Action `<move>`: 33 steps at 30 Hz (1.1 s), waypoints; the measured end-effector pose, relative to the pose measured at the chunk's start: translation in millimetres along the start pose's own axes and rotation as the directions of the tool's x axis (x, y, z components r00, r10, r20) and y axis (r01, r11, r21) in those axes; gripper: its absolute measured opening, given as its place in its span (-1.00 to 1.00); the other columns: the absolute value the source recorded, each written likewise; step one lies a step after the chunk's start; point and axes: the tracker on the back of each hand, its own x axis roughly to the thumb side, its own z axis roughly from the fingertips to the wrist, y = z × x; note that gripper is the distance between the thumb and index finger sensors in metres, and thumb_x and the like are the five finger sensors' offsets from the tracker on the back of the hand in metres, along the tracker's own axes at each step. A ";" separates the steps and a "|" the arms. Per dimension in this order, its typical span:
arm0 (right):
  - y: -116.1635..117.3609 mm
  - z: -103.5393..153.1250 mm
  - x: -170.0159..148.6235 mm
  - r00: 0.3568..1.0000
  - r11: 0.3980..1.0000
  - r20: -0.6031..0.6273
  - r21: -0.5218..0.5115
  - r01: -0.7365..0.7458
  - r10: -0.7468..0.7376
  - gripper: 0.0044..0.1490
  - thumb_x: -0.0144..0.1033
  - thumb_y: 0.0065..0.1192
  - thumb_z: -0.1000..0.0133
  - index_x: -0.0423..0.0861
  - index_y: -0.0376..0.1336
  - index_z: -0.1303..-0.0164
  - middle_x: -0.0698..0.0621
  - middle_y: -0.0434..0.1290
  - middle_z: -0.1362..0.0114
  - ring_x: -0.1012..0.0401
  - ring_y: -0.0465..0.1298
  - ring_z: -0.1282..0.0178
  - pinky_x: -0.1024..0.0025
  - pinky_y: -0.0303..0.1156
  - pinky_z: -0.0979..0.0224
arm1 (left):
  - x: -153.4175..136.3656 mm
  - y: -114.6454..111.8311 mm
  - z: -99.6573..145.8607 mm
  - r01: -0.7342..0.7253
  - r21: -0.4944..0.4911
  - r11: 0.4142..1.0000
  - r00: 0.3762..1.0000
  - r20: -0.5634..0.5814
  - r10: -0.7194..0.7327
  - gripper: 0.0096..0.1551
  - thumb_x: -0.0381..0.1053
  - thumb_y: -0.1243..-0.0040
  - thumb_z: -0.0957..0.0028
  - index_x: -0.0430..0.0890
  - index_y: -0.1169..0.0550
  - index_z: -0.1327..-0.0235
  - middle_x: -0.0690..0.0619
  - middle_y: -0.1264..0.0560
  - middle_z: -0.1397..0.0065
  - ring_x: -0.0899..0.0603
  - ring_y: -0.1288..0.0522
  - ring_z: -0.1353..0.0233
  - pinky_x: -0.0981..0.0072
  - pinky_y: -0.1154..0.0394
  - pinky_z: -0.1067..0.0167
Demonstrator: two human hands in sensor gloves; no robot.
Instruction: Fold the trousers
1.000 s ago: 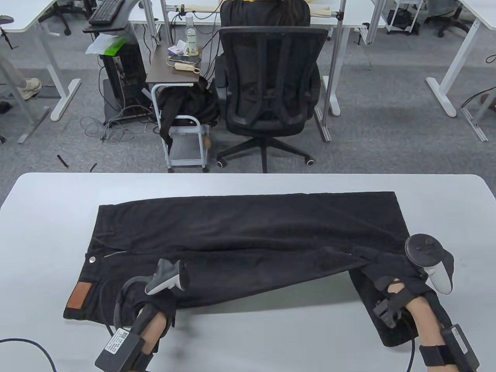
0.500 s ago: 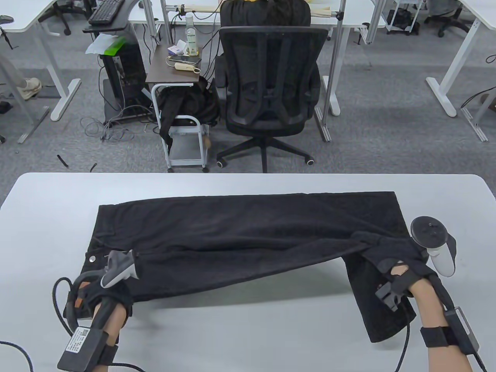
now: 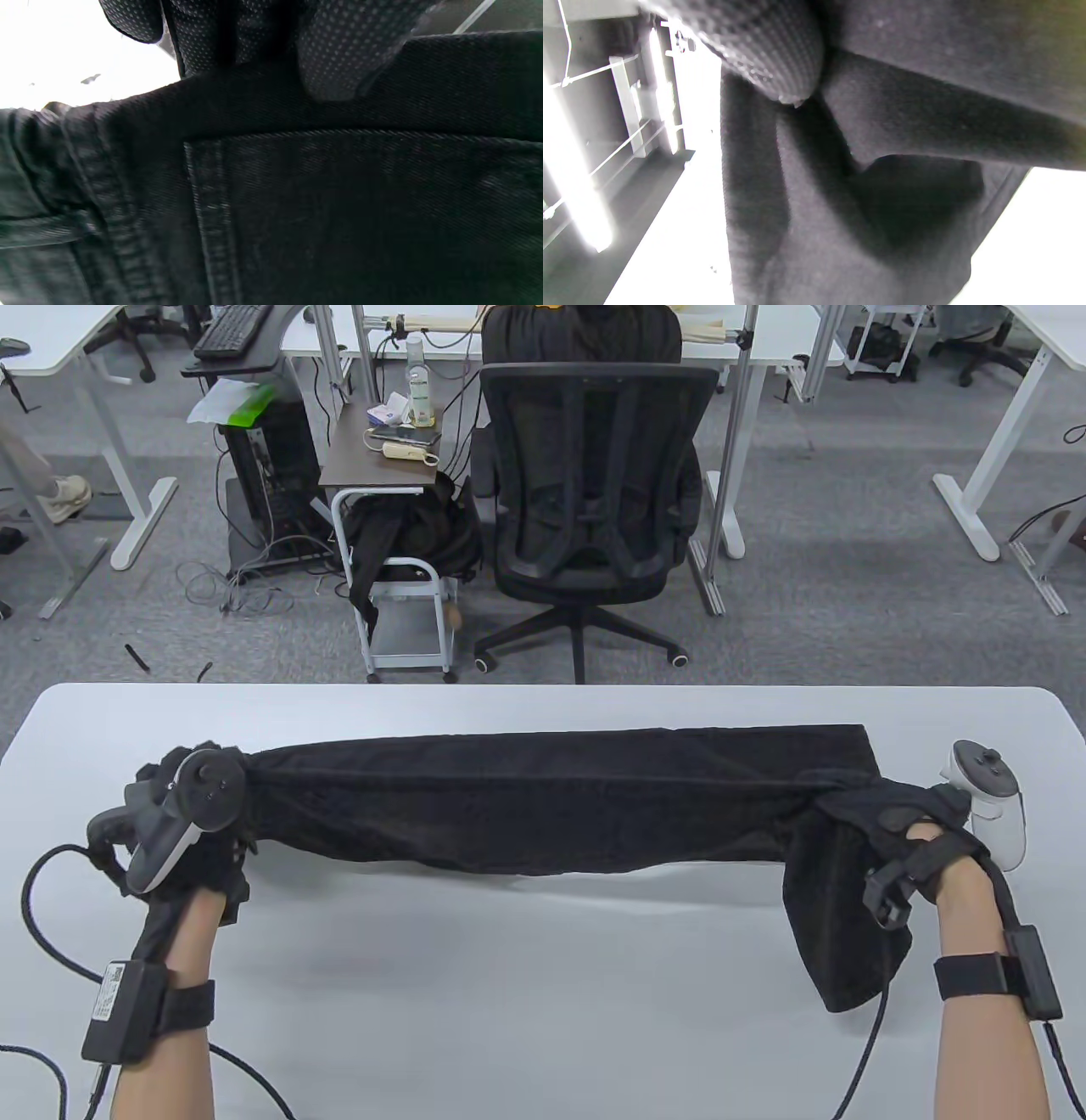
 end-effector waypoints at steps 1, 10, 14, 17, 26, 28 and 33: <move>-1.3 -2.2 -0.1 1.000 0.999 -0.017 -0.033 -0.023 0.023 -0.35 -0.26 0.39 -0.08 -0.26 0.38 -0.34 -0.19 0.68 -0.08 -0.12 0.62 -0.14 -0.18 0.34 -0.38 | 3.7 -0.6 -3.2 -0.007 0.029 1.000 1.000 0.007 0.007 -0.55 0.06 -0.38 -0.03 0.07 -0.64 -0.19 0.02 -0.62 -0.48 -0.22 -0.50 -0.54 -0.17 -0.33 -0.46; 24.6 -47.9 -29.4 0.936 0.842 -0.146 -0.410 -0.351 0.319 -0.35 -0.24 0.29 -0.10 -0.08 0.31 -0.44 -0.17 0.45 -0.50 -0.20 0.32 -0.56 -0.29 0.10 -0.54 | 26.7 -75.2 -33.5 -0.015 -0.046 0.999 1.000 -0.017 0.014 -0.55 0.04 -0.34 -0.05 0.07 -0.61 -0.23 -0.01 -0.60 -0.49 -0.24 -0.49 -0.53 -0.18 -0.32 -0.46; 44.1 -77.6 -60.8 0.863 0.802 -0.258 -0.325 -0.500 0.434 -0.29 -0.21 0.25 -0.11 -0.02 0.21 -0.52 -0.14 0.28 -0.62 -0.18 0.16 -0.66 -0.31 -0.01 -0.58 | 34.2 -125.0 -34.8 0.050 -0.180 0.982 0.998 -0.030 -0.056 -0.53 0.06 -0.32 -0.05 0.10 -0.59 -0.25 -0.01 -0.63 -0.46 -0.24 -0.52 -0.51 -0.19 -0.30 -0.47; 55.3 -93.6 -86.2 0.797 0.773 -0.336 -0.239 -0.587 0.502 -0.27 -0.21 0.22 -0.11 0.02 0.16 -0.54 -0.11 0.16 -0.67 -0.15 0.06 -0.70 -0.31 -0.07 -0.60 | 36.5 -160.8 -31.3 0.079 -0.288 0.954 0.995 -0.033 -0.093 -0.50 0.06 -0.30 -0.06 0.10 -0.56 -0.30 -0.01 -0.60 -0.49 -0.24 -0.49 -0.53 -0.17 -0.24 -0.51; 60.4 -95.1 -124.2 0.652 0.697 -0.425 -0.066 -0.714 0.628 -0.28 -0.19 0.21 -0.09 -0.01 0.18 -0.52 -0.04 0.05 -0.68 -0.06 -0.05 -0.71 -0.26 -0.14 -0.61 | 28.7 -207.5 -24.0 0.169 -0.520 0.837 0.976 -0.030 -0.216 -0.33 0.17 -0.25 -0.05 0.13 -0.36 -0.45 0.02 -0.42 -0.63 -0.19 -0.31 -0.65 -0.06 -0.03 -0.59; 59.2 -86.5 -122.7 0.649 0.702 -0.419 -0.038 -0.711 0.635 -0.28 -0.19 0.21 -0.09 -0.02 0.19 -0.51 -0.04 0.07 -0.67 -0.07 -0.02 -0.70 -0.26 -0.12 -0.61 | 25.9 -205.9 -20.0 0.179 -0.521 0.834 0.974 -0.023 -0.223 -0.34 0.16 -0.27 -0.04 0.11 -0.39 -0.43 0.02 -0.46 -0.60 -0.19 -0.34 -0.63 -0.05 -0.05 -0.58; 53.8 -52.2 -116.7 0.650 0.728 -0.384 0.094 -0.679 0.656 -0.30 -0.19 0.23 -0.09 -0.05 0.26 -0.48 -0.08 0.19 -0.64 -0.10 0.12 -0.68 -0.25 0.05 -0.57 | 8.7 -191.7 -8.2 0.207 -0.511 0.834 0.969 -0.011 -0.247 -0.45 0.14 -0.32 -0.04 0.11 -0.52 -0.32 0.03 -0.62 -0.45 -0.17 -0.48 -0.52 -0.08 -0.15 -0.56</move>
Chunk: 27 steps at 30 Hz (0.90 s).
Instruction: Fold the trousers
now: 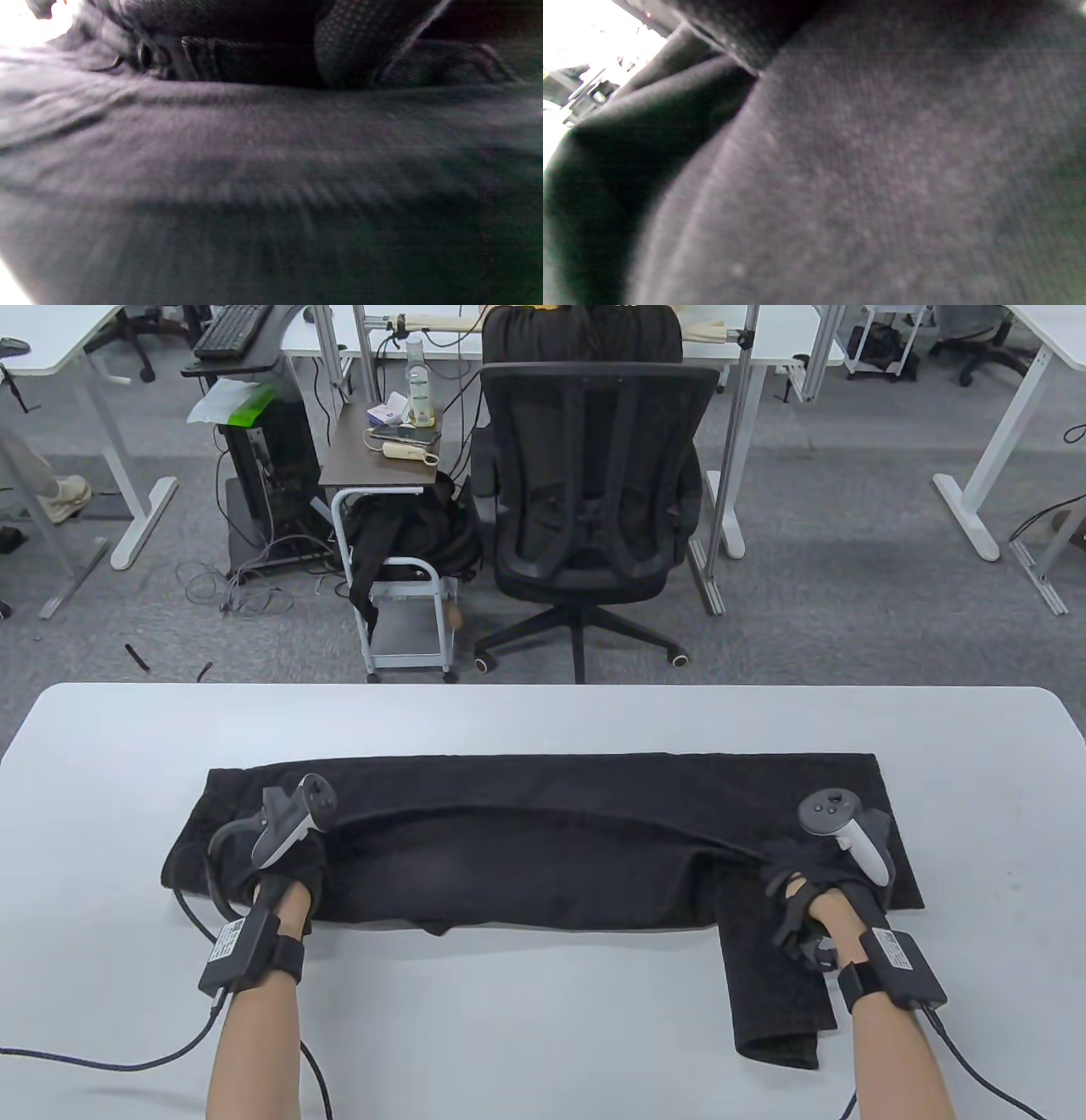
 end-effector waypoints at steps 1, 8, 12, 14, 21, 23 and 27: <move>-2.2 6.0 -2.6 1.000 0.999 0.009 0.045 0.021 -0.021 -0.31 -0.19 0.24 -0.09 -0.06 0.27 -0.48 -0.10 0.22 -0.64 -0.11 0.15 -0.67 -0.25 0.07 -0.56 | -5.3 1.6 1.1 -0.008 -0.029 1.000 1.000 -0.009 0.008 -0.47 0.13 -0.33 -0.04 0.11 -0.56 -0.29 0.01 -0.65 -0.41 -0.18 -0.51 -0.49 -0.08 -0.17 -0.55; -50.8 59.0 5.8 0.969 0.957 0.116 0.217 0.192 -0.220 -0.38 -0.34 0.35 -0.07 -0.21 0.38 -0.36 -0.23 0.57 -0.32 -0.18 0.50 -0.35 -0.22 0.25 -0.46 | -34.3 57.5 28.9 -0.100 -0.064 0.993 0.995 -0.013 0.099 -0.53 0.10 -0.36 -0.03 0.11 -0.63 -0.22 0.02 -0.69 -0.38 -0.20 -0.56 -0.46 -0.14 -0.25 -0.51; -95.8 82.9 28.0 0.960 0.962 0.215 -0.164 0.218 -0.181 -0.41 -0.38 0.41 -0.04 -0.20 0.42 -0.31 -0.21 0.61 -0.23 -0.18 0.48 -0.36 -0.23 0.20 -0.49 | -44.0 87.3 47.5 -0.244 0.390 0.888 0.969 0.071 0.235 -0.54 0.08 -0.37 -0.02 0.09 -0.65 -0.20 0.00 -0.70 -0.36 -0.22 -0.57 -0.44 -0.17 -0.28 -0.49; -105.3 85.8 36.6 0.974 0.918 0.205 -0.359 0.167 -0.097 -0.41 -0.42 0.44 -0.03 -0.19 0.43 -0.31 -0.20 0.59 -0.20 -0.17 0.45 -0.35 -0.27 0.10 -0.54 | -42.8 82.8 41.5 -0.260 0.340 0.904 0.965 0.048 0.259 -0.53 0.06 -0.35 -0.04 0.08 -0.62 -0.24 -0.01 -0.67 -0.40 -0.23 -0.54 -0.47 -0.18 -0.25 -0.50; -89.5 59.7 53.4 0.996 0.922 0.084 -0.388 0.013 0.022 -0.40 -0.42 0.38 -0.07 -0.11 0.38 -0.38 -0.16 0.49 -0.29 -0.13 0.28 -0.48 -0.29 -0.11 -0.63 | -35.9 33.7 12.6 -0.205 0.209 0.956 0.978 0.007 0.209 -0.52 0.08 -0.35 -0.03 0.09 -0.61 -0.24 0.00 -0.67 -0.40 -0.22 -0.54 -0.48 -0.17 -0.25 -0.51; -89.8 56.2 60.1 0.996 0.915 0.073 -0.402 -0.008 0.041 -0.39 -0.42 0.37 -0.07 -0.10 0.37 -0.38 -0.16 0.47 -0.30 -0.13 0.24 -0.48 -0.28 -0.16 -0.65 | -34.7 30.3 7.9 -0.196 0.212 0.957 0.980 0.010 0.198 -0.52 0.09 -0.35 -0.03 0.09 -0.62 -0.24 0.01 -0.67 -0.40 -0.21 -0.54 -0.48 -0.16 -0.25 -0.50; -90.8 58.9 68.6 0.994 0.810 0.066 -0.586 -0.029 0.083 -0.39 -0.39 0.31 -0.10 -0.03 0.33 -0.42 -0.10 0.34 -0.39 -0.07 0.08 -0.54 -0.19 -0.27 -0.71 | -34.6 30.9 -0.8 -0.200 0.242 0.949 0.979 0.001 0.206 -0.52 0.09 -0.35 -0.03 0.09 -0.61 -0.24 0.01 -0.67 -0.40 -0.22 -0.54 -0.47 -0.17 -0.26 -0.50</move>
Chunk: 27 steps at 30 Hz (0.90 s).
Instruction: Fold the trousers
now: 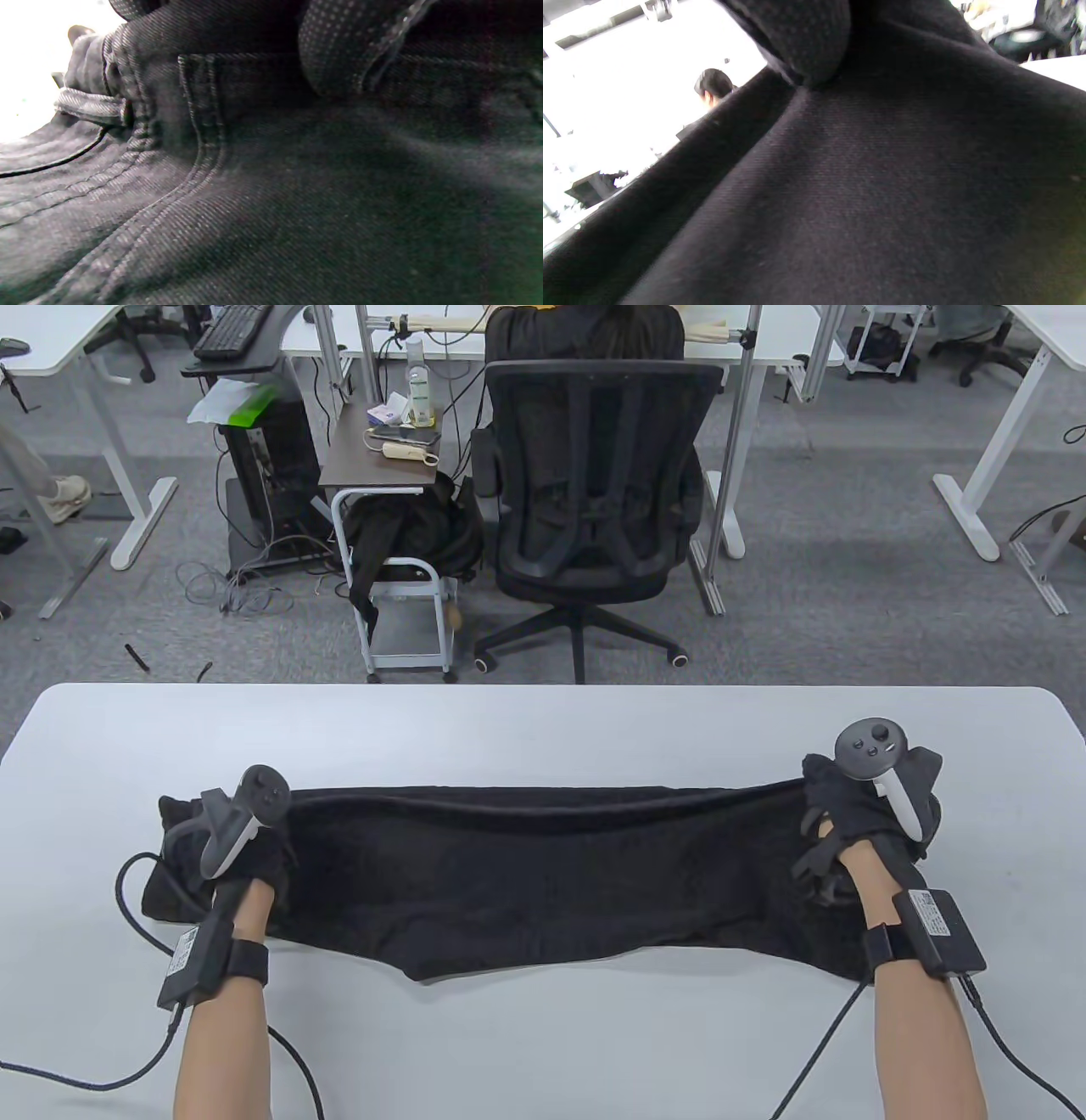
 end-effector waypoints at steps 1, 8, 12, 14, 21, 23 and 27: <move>0.5 0.8 -1.3 1.000 0.997 -0.004 -0.069 -0.017 0.017 -0.34 -0.37 0.28 -0.11 0.01 0.26 -0.48 -0.06 0.27 -0.49 -0.04 0.00 -0.61 -0.17 -0.31 -0.73 | -0.3 -1.9 -2.2 0.004 -0.008 1.000 1.000 -0.007 -0.004 -0.52 0.09 -0.35 -0.03 0.09 -0.61 -0.24 0.01 -0.67 -0.40 -0.22 -0.54 -0.48 -0.17 -0.26 -0.50; 45.0 3.8 -52.5 0.982 0.989 -0.143 0.096 -0.110 0.124 -0.19 -0.21 0.32 -0.06 0.01 0.13 -0.56 -0.06 0.10 -0.69 -0.12 -0.03 -0.70 -0.26 -0.22 -0.68 | 9.4 -35.8 -11.4 0.084 -0.108 0.991 0.996 0.002 -0.084 -0.49 0.07 -0.32 -0.04 0.09 -0.57 -0.29 0.02 -0.61 -0.47 -0.21 -0.46 -0.54 -0.17 -0.17 -0.54; 81.1 11.9 -87.1 0.978 0.962 -0.189 0.272 -0.038 0.092 -0.12 0.00 0.31 -0.03 -0.02 0.13 -0.56 -0.13 0.14 -0.68 -0.24 0.07 -0.67 -0.31 -0.03 -0.61 | 11.2 -42.1 -13.7 0.102 -0.128 0.987 0.995 0.002 -0.103 -0.47 0.07 -0.29 -0.05 0.10 -0.53 -0.32 0.03 -0.57 -0.51 -0.21 -0.42 -0.57 -0.17 -0.13 -0.55; 96.2 14.5 -100.5 0.973 0.952 -0.222 0.307 0.012 0.060 -0.02 0.11 0.29 0.00 -0.06 0.07 -0.58 -0.19 0.08 -0.69 -0.30 0.03 -0.67 -0.34 -0.02 -0.59 | 10.5 -41.3 -14.4 0.096 -0.132 0.987 0.995 0.002 -0.096 -0.47 0.07 -0.30 -0.05 0.10 -0.53 -0.32 0.02 -0.57 -0.51 -0.21 -0.42 -0.57 -0.17 -0.13 -0.55; 122.6 19.8 -128.8 0.956 0.884 -0.246 0.466 -0.025 0.157 0.29 0.33 0.20 0.09 -0.02 -0.31 -0.60 -0.10 -0.44 -0.67 -0.23 -0.44 -0.65 -0.31 -0.36 -0.60 | 8.3 -33.5 -13.8 0.169 -0.221 0.960 0.985 0.019 -0.169 -0.41 0.09 -0.35 -0.04 0.14 -0.47 -0.37 0.07 -0.51 -0.56 -0.17 -0.38 -0.61 -0.19 -0.08 -0.57; 121.0 19.8 -137.6 0.955 0.884 -0.274 0.466 0.028 0.114 0.28 0.32 0.20 0.09 0.01 -0.34 -0.60 -0.06 -0.47 -0.67 -0.18 -0.49 -0.65 -0.27 -0.43 -0.60 | 5.6 -26.4 -14.3 0.219 -0.195 0.956 0.976 0.040 -0.215 -0.47 0.09 -0.36 -0.03 0.14 -0.54 -0.30 0.08 -0.57 -0.50 -0.17 -0.43 -0.57 -0.18 -0.13 -0.56; 115.7 17.7 -150.0 0.951 0.883 -0.293 0.466 0.051 0.100 0.27 0.29 0.22 0.09 0.06 -0.35 -0.60 0.00 -0.50 -0.66 -0.09 -0.52 -0.66 -0.19 -0.48 -0.62 | 6.3 12.8 -14.7 0.157 -0.009 0.988 0.985 0.071 -0.156 -0.55 0.09 -0.39 0.01 0.12 -0.65 -0.17 0.07 -0.71 -0.33 -0.17 -0.57 -0.44 -0.14 -0.28 -0.50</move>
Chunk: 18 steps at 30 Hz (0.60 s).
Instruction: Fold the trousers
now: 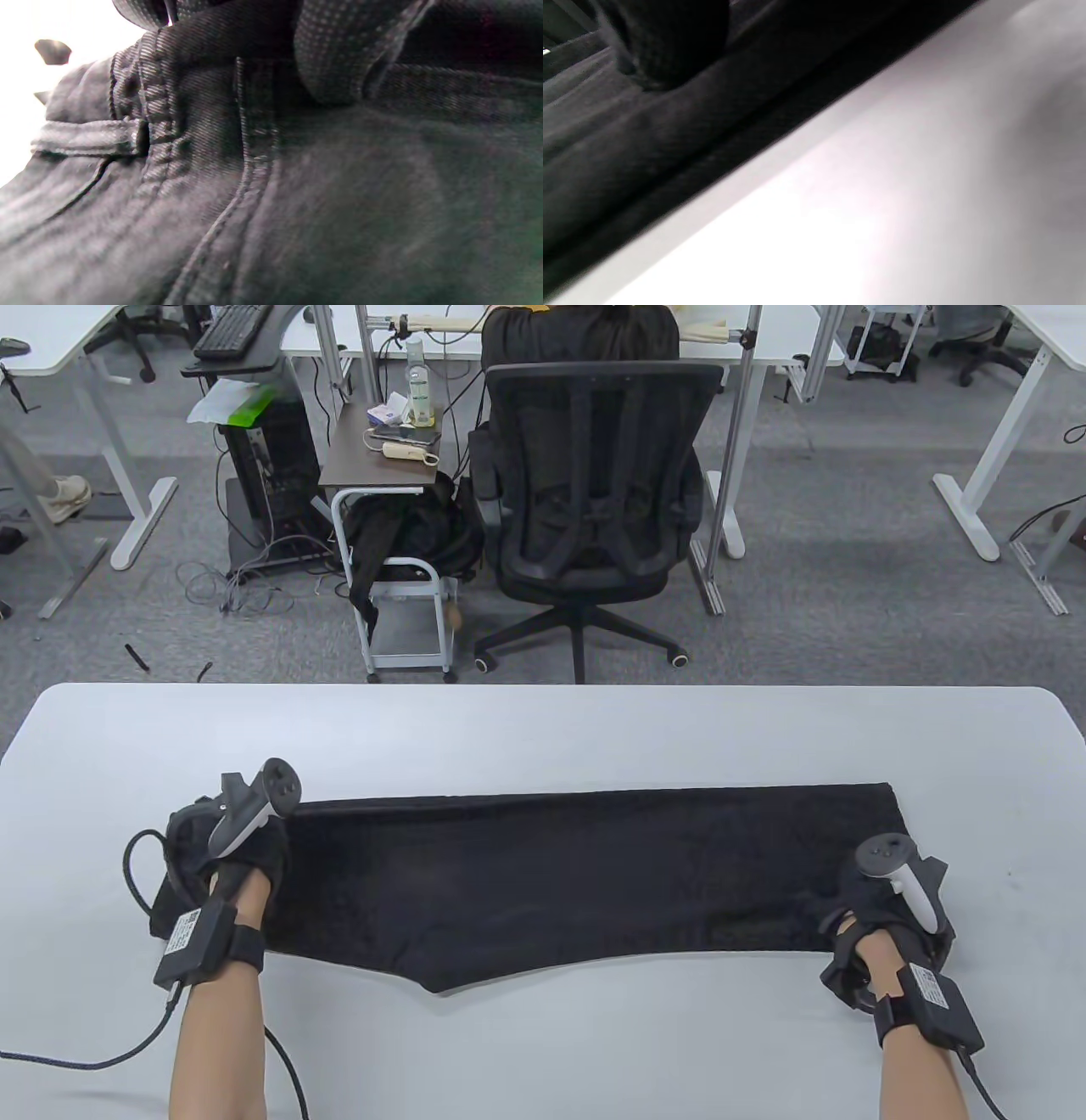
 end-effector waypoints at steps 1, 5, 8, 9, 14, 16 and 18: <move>-0.3 -0.4 -0.9 1.000 1.000 0.002 0.002 0.009 -0.009 0.27 0.28 0.22 0.09 0.07 -0.35 -0.60 0.01 -0.50 -0.66 -0.08 -0.53 -0.66 -0.16 -0.50 -0.62 | -1.3 8.8 1.9 -0.045 0.085 0.995 0.999 0.000 0.045 -0.55 0.08 -0.39 0.01 0.11 -0.65 -0.17 0.06 -0.71 -0.32 -0.17 -0.58 -0.43 -0.14 -0.29 -0.50; 0.2 0.9 -2.3 1.000 1.000 0.004 -0.007 0.018 -0.018 0.26 0.27 0.21 0.09 0.08 -0.36 -0.59 0.01 -0.51 -0.66 -0.07 -0.54 -0.66 -0.15 -0.51 -0.62 | -2.0 -12.9 -10.7 -0.085 -0.060 0.995 0.996 -0.043 0.082 -0.53 0.06 -0.38 -0.01 0.09 -0.62 -0.21 0.04 -0.67 -0.38 -0.20 -0.52 -0.48 -0.17 -0.24 -0.52; -2.3 1.6 -5.6 1.000 1.000 -0.009 -0.002 0.021 -0.021 0.27 0.27 0.21 0.09 0.08 -0.36 -0.59 0.02 -0.51 -0.66 -0.07 -0.53 -0.66 -0.15 -0.51 -0.62 | -0.2 -48.4 -11.8 -0.014 -0.190 0.982 1.000 -0.030 0.009 -0.52 0.08 -0.39 0.00 0.12 -0.60 -0.22 0.07 -0.66 -0.40 -0.18 -0.52 -0.49 -0.14 -0.26 -0.52; -3.6 1.5 -6.9 1.000 1.000 -0.008 -0.001 0.026 -0.026 0.27 0.27 0.22 0.09 0.08 -0.36 -0.59 0.02 -0.51 -0.66 -0.07 -0.53 -0.66 -0.14 -0.51 -0.62 | 0.9 -57.3 -11.1 -0.021 -0.204 0.979 0.999 -0.035 0.015 -0.52 0.07 -0.38 -0.01 0.12 -0.59 -0.23 0.06 -0.65 -0.41 -0.18 -0.50 -0.50 -0.15 -0.24 -0.52; -5.9 3.5 -11.2 0.999 0.999 -0.011 0.002 0.032 -0.032 0.27 0.26 0.23 0.10 0.09 -0.36 -0.59 0.03 -0.51 -0.66 -0.05 -0.53 -0.66 -0.13 -0.52 -0.62 | -2.0 -23.4 -17.3 -0.006 -0.133 0.991 1.000 -0.019 0.003 -0.54 0.09 -0.40 0.02 0.10 -0.65 -0.17 0.06 -0.71 -0.33 -0.18 -0.57 -0.44 -0.15 -0.29 -0.50; -5.8 4.5 -10.7 0.999 0.999 -0.012 0.003 0.035 -0.034 0.27 0.26 0.24 0.10 0.09 -0.36 -0.59 0.03 -0.51 -0.65 -0.05 -0.53 -0.66 -0.13 -0.52 -0.62 | -0.3 -8.8 -15.8 -0.039 0.027 0.999 0.999 -0.034 0.040 -0.53 0.09 -0.39 0.02 0.10 -0.64 -0.19 0.05 -0.70 -0.35 -0.19 -0.55 -0.46 -0.16 -0.29 -0.49; -6.1 6.0 -9.6 1.000 1.000 -0.020 -0.004 0.019 -0.019 0.27 0.27 0.22 0.10 0.07 -0.36 -0.59 0.01 -0.51 -0.65 -0.07 -0.52 -0.66 -0.14 -0.50 -0.62 | 6.1 -12.6 -15.8 -0.050 0.039 0.998 0.998 -0.043 0.052 -0.50 0.04 -0.35 -0.04 0.08 -0.56 -0.28 0.02 -0.58 -0.49 -0.23 -0.44 -0.55 -0.19 -0.24 -0.50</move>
